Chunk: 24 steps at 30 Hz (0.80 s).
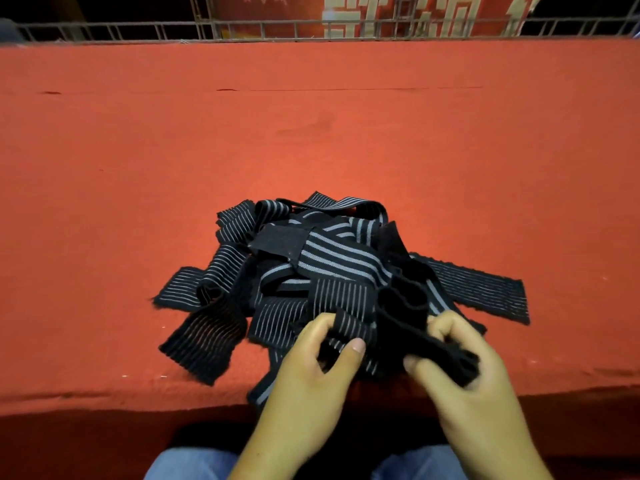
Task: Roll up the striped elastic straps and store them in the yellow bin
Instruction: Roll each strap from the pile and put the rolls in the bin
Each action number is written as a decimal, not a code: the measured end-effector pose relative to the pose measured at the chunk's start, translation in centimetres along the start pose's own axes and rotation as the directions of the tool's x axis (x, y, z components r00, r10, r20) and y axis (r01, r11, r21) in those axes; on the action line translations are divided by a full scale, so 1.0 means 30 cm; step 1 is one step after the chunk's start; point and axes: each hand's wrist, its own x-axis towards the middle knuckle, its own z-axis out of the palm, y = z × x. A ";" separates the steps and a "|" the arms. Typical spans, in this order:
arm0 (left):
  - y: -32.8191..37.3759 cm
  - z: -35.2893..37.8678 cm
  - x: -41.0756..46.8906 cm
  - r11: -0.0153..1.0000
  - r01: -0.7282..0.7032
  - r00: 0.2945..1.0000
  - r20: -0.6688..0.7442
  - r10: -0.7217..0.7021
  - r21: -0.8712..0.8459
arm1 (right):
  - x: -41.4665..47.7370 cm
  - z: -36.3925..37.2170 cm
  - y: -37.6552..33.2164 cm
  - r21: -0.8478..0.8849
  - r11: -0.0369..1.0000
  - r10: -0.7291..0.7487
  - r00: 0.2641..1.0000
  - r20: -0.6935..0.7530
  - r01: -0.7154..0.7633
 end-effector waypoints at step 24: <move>0.087 -0.106 -0.324 0.849 -0.024 1.000 -0.009 0.023 -0.527 | -0.264 0.061 -0.020 0.444 0.855 0.336 0.939 -0.076 -0.270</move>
